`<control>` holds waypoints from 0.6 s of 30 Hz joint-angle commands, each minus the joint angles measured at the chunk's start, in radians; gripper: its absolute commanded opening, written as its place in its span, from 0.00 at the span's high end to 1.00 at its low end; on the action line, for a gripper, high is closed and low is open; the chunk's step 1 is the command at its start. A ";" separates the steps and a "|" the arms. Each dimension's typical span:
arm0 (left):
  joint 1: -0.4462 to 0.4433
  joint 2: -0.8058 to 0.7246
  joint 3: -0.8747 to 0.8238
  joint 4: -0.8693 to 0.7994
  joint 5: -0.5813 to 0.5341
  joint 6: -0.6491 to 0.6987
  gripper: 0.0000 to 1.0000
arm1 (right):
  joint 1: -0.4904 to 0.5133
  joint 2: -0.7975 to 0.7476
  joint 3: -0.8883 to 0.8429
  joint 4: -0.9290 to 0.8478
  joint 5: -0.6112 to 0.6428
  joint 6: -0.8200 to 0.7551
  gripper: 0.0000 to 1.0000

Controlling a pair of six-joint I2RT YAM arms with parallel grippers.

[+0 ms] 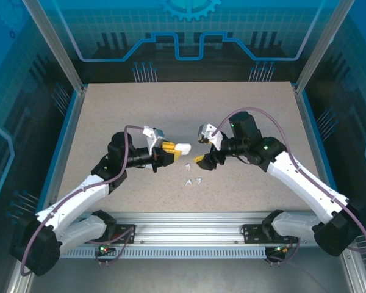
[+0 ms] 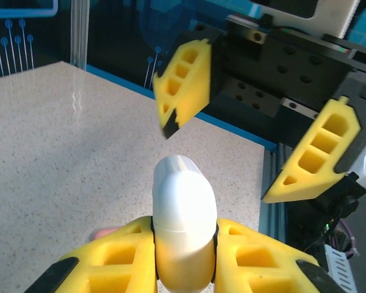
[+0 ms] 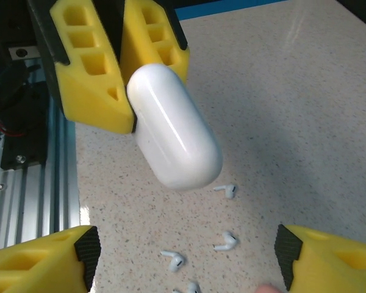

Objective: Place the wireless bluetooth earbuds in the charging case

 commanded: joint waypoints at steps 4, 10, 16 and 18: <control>-0.012 -0.035 -0.022 0.021 0.004 0.113 1.00 | 0.049 0.064 0.099 -0.059 -0.016 -0.073 0.29; -0.017 -0.034 -0.016 0.022 0.009 0.111 1.00 | 0.072 0.114 0.131 -0.063 -0.043 -0.090 0.31; -0.019 -0.037 -0.014 0.016 0.010 0.115 1.00 | 0.073 0.152 0.168 -0.122 -0.093 -0.113 0.42; -0.019 -0.038 -0.013 0.014 0.010 0.117 1.00 | 0.067 0.145 0.166 -0.131 -0.103 -0.117 0.46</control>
